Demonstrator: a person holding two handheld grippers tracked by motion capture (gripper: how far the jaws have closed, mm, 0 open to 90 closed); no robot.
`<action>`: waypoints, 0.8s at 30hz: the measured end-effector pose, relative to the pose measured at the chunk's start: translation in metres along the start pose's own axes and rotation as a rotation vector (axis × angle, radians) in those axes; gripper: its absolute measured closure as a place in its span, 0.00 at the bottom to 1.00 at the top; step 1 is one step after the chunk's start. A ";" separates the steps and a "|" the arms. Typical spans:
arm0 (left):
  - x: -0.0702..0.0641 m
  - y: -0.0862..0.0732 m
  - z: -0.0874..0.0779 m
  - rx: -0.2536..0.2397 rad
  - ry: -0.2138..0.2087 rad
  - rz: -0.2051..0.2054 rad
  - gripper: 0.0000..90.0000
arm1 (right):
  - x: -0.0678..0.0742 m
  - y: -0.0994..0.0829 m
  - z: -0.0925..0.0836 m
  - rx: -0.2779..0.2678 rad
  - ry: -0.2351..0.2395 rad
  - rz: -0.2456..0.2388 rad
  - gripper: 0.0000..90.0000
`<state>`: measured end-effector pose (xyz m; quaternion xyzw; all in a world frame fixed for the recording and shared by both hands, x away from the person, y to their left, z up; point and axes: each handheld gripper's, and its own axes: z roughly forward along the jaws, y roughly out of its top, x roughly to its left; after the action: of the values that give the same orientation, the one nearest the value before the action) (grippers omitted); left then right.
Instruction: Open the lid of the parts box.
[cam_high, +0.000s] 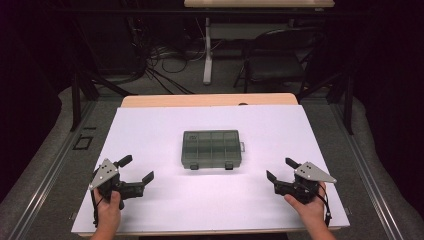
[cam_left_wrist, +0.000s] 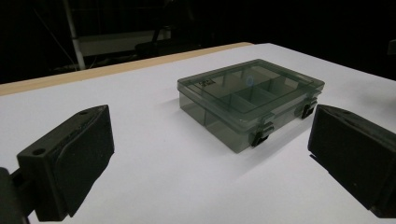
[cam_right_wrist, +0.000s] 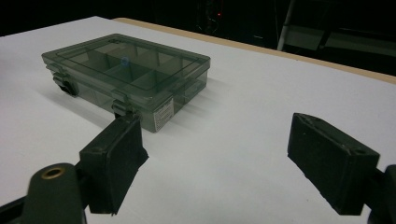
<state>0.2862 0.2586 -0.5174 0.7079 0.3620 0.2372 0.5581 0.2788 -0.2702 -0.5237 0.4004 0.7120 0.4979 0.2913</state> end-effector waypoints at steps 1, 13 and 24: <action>0.000 0.000 0.000 0.000 -0.001 0.000 0.00 | 0.000 0.000 0.000 0.000 -0.002 0.000 0.20; -0.001 0.000 0.002 0.016 -0.015 0.002 0.01 | 0.001 -0.001 0.001 0.002 -0.005 0.005 0.20; -0.006 0.005 0.010 0.099 -0.031 0.024 0.03 | 0.004 0.002 0.009 0.056 0.017 -0.023 0.20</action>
<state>0.2915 0.2471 -0.5151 0.7426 0.3561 0.2148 0.5250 0.2843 -0.2621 -0.5252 0.3960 0.7326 0.4777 0.2798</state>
